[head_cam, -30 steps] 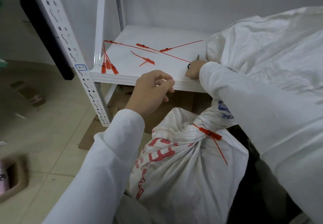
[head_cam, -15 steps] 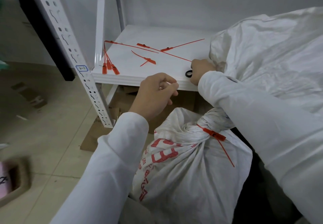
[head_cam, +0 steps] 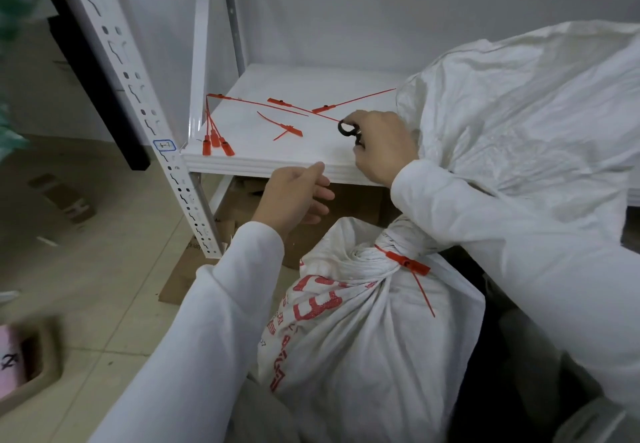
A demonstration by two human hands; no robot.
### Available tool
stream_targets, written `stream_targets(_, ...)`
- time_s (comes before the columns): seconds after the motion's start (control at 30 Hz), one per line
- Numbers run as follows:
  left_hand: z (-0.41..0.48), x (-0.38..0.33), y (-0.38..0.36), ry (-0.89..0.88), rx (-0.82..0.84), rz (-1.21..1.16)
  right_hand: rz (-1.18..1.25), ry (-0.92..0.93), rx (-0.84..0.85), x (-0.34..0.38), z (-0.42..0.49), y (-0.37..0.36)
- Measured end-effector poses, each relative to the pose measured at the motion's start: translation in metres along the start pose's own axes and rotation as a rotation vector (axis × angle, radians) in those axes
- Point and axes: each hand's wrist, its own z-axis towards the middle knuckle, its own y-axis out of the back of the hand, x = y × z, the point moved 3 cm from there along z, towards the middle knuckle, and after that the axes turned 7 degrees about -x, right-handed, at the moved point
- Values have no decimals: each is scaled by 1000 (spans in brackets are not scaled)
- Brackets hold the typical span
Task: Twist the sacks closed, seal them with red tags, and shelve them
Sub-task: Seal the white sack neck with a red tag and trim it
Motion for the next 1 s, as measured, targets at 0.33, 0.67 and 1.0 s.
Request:
stream_targets(0.33, -64, -15, -12, -140, 71, -237, 140, 396, -188, 8, -128, 64)
stream_targets(0.67, -159, 12, -30, -492, 1, 69, 566, -182, -149, -24, -198, 81)
stream_targets(1.0, -183, 22, -62, -761, -80, 272, 758, -539, -124, -50, -229, 80)
